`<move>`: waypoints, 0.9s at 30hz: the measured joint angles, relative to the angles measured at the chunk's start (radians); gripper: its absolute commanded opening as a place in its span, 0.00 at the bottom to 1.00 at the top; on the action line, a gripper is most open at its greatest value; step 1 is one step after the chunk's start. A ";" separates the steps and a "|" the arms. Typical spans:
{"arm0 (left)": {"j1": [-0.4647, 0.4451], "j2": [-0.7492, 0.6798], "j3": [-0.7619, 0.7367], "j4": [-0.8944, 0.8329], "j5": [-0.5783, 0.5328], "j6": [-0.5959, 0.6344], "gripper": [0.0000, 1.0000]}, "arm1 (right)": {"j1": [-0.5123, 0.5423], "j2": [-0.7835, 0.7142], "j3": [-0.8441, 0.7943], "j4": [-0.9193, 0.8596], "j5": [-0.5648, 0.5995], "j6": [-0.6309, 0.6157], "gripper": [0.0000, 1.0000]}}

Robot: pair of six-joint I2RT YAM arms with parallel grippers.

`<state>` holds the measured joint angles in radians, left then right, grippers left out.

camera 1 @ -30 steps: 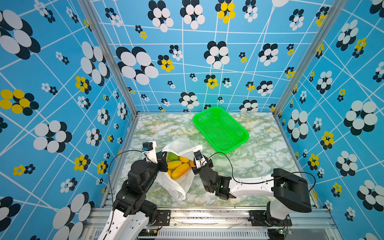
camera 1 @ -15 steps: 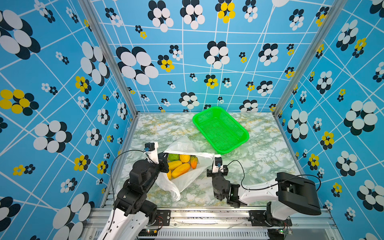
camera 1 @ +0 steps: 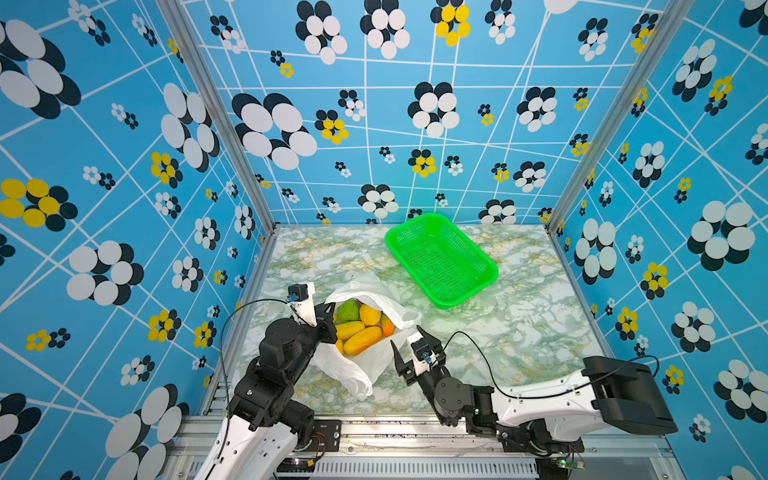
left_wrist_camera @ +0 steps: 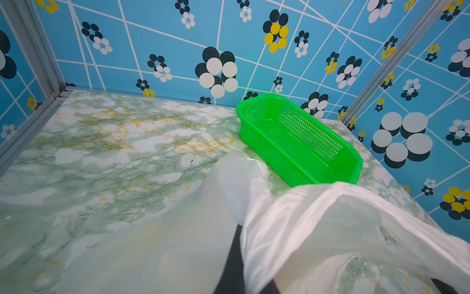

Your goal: Untie the knot of the plastic bag and take out the fruit

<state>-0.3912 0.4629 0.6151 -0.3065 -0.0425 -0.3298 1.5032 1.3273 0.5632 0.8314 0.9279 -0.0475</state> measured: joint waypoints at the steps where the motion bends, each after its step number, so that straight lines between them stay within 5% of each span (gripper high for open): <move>1: 0.000 0.004 0.000 0.000 0.002 0.000 0.00 | 0.000 -0.052 -0.016 -0.031 -0.049 0.004 0.60; 5: 0.000 0.005 0.000 0.000 0.009 0.000 0.00 | 0.000 -0.252 -0.093 -0.172 -0.232 0.010 0.43; 12: 0.000 -0.008 0.000 0.000 0.010 0.000 0.00 | 0.000 -0.511 -0.166 -0.373 -0.498 0.006 0.26; 15: 0.000 -0.009 0.000 0.000 0.010 0.000 0.00 | 0.000 -0.410 -0.133 -0.386 -0.549 0.017 0.15; 19: 0.000 -0.009 0.000 -0.001 0.009 0.000 0.00 | 0.001 -0.078 0.079 -0.459 -0.519 0.049 0.05; 27: 0.000 -0.017 0.000 0.000 0.021 0.000 0.00 | -0.076 0.305 0.365 -0.508 -0.381 0.181 0.10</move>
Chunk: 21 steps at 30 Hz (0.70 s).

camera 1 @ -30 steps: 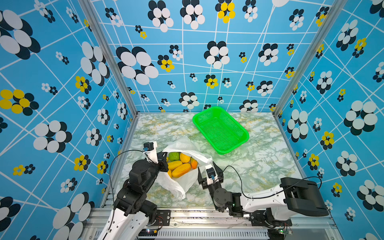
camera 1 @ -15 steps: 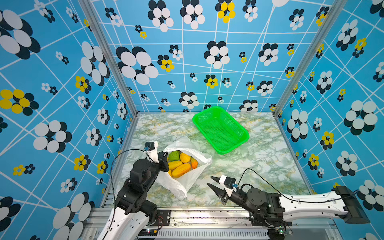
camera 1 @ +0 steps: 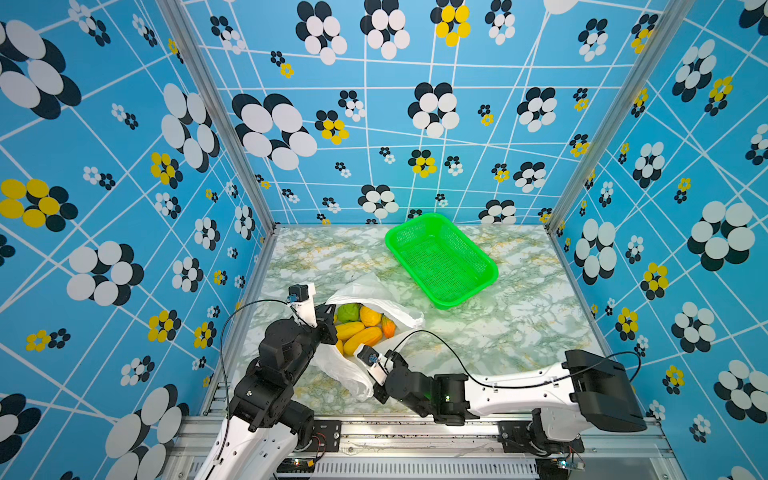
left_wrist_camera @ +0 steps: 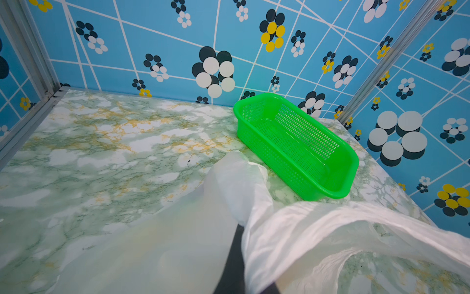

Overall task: Untie the knot of the plastic bag and take out the fruit
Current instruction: 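Reach the open right gripper into the bag above the fruit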

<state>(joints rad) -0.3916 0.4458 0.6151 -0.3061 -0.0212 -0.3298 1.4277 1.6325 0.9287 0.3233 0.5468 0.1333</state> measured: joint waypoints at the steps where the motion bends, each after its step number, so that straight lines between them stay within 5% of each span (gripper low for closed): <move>1: 0.000 0.000 0.000 0.000 0.002 0.000 0.00 | -0.021 0.016 0.003 -0.011 0.008 0.021 0.11; 6: 0.000 0.000 0.000 0.000 0.008 0.000 0.00 | -0.087 0.075 0.063 -0.079 0.023 0.109 0.21; 14: 0.000 -0.006 0.000 0.000 0.011 0.000 0.00 | -0.153 0.240 0.256 -0.177 -0.001 0.228 0.69; 21: 0.000 -0.007 -0.005 0.022 0.027 0.000 0.00 | -0.192 0.341 0.367 -0.264 -0.006 0.336 0.82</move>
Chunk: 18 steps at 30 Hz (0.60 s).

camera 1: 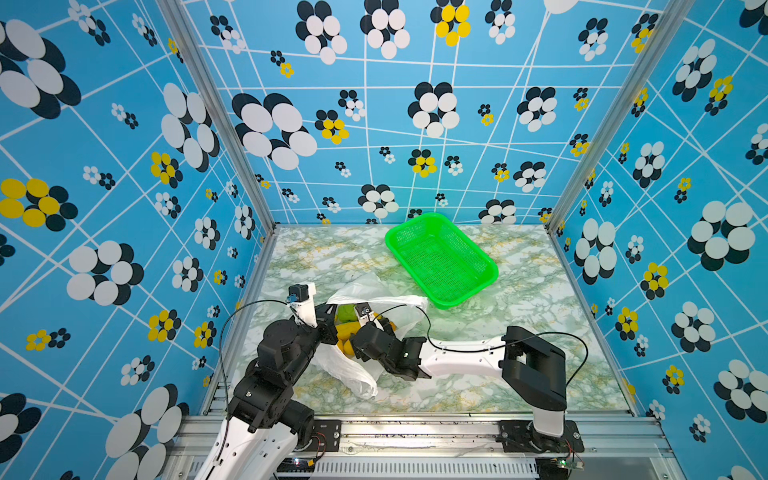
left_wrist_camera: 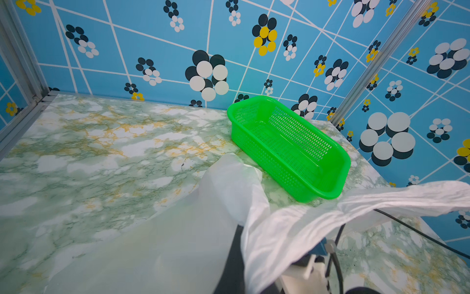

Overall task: Untie the knot of the plastic bag and take out the fruit
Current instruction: 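Reach the open right gripper into the bag above the fruit, then grasp the yellow fruit with the right gripper and lift it from the bag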

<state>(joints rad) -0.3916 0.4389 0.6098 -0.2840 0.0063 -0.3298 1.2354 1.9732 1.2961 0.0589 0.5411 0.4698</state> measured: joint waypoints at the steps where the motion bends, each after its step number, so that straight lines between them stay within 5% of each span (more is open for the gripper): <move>1: 0.000 0.000 0.000 0.000 0.003 0.000 0.00 | -0.006 0.018 0.020 -0.008 0.004 0.016 0.82; 3: 0.000 0.000 -0.001 0.000 0.006 0.000 0.00 | -0.018 0.043 0.048 -0.025 0.008 0.038 0.84; 4: 0.000 0.000 0.000 0.000 0.006 0.000 0.00 | -0.026 0.053 0.059 -0.029 0.011 0.050 0.99; 18: 0.000 0.000 -0.001 0.000 0.005 0.001 0.00 | -0.106 0.227 0.213 -0.047 0.079 -0.011 0.95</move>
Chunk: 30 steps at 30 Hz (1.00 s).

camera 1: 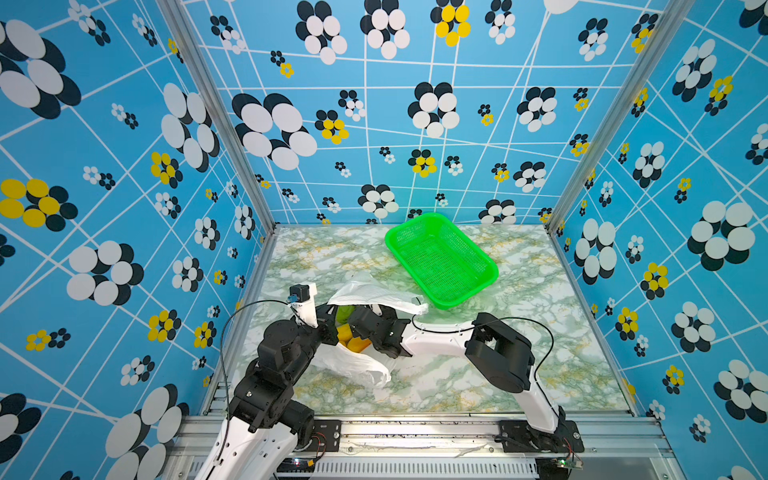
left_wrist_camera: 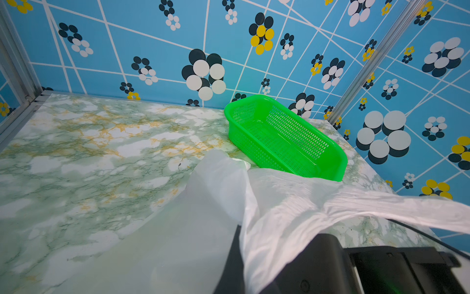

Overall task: Untie the knot of the plastic bag and take out the fruit
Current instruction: 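Grasp the yellow fruit with the right gripper and lift it from the bag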

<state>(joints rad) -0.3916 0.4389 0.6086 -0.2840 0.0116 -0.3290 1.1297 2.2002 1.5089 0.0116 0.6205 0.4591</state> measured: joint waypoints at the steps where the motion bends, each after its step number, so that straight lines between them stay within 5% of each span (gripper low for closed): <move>1: 0.000 0.000 0.000 0.000 0.000 0.000 0.00 | 0.000 0.013 0.013 0.002 0.003 -0.010 0.91; 4: 0.000 0.008 0.000 0.003 -0.001 0.000 0.00 | -0.004 0.032 0.030 0.006 0.006 -0.037 0.70; 7: 0.000 0.039 0.000 0.031 -0.009 0.011 0.00 | -0.013 0.039 0.031 0.009 0.006 -0.051 0.61; 13: 0.008 0.230 0.017 0.180 -0.095 0.091 0.00 | -0.020 0.021 -0.012 0.065 0.007 -0.105 0.53; 20: 0.156 0.583 0.240 0.315 -0.140 0.137 0.00 | -0.020 -0.041 -0.008 0.117 0.006 -0.175 0.51; 30: 0.208 0.683 0.517 0.338 -0.039 0.173 0.00 | -0.026 -0.014 0.284 0.129 -0.006 -0.243 0.44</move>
<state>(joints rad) -0.1841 1.1217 1.1252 0.0544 -0.0269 -0.1562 1.1034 2.1864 1.7931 0.1402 0.6144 0.2157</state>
